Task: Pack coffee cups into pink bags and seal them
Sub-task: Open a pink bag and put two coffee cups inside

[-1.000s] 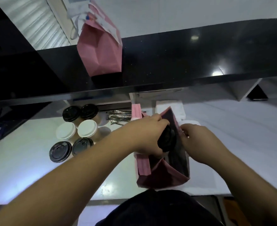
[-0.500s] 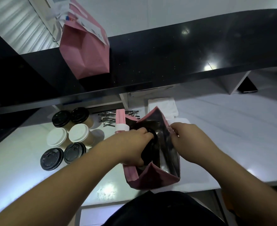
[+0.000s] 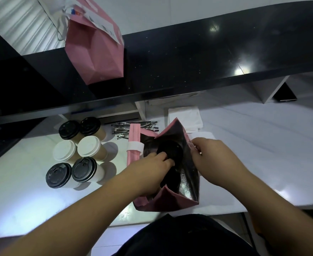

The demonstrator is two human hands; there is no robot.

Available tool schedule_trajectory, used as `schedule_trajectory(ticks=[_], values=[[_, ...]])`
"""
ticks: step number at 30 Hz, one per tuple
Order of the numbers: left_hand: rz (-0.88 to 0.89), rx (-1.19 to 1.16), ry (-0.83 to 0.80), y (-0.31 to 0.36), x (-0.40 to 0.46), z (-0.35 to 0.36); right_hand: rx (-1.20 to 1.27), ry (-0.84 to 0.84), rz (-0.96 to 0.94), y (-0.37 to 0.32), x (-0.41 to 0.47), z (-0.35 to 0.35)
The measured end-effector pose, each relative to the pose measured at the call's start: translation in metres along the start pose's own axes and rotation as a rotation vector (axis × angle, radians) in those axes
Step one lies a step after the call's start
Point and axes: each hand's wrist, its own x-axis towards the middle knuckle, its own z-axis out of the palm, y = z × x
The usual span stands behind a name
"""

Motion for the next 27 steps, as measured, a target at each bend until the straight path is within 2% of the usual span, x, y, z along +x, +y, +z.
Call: schedule_trajectory(ticks=[12,17,21,25,27], values=[[-0.064,-0.004,0.04,-0.002,0.006,0.022,0.031,0.022,-0.014,0.004,-0.001,0.006],[-0.061,0.061,0.073,0.0,0.017,0.027,0.026,0.004,-0.016,0.003,-0.001,0.007],[-0.018,0.12,0.13,-0.006,0.027,0.057,0.031,-0.004,-0.003,0.003,0.0,0.007],[0.107,0.2,0.281,-0.008,0.041,0.074,0.029,-0.036,0.0,0.002,0.0,0.004],[0.119,0.236,0.256,-0.014,0.045,0.079,0.021,-0.054,-0.013,0.0,0.001,0.004]])
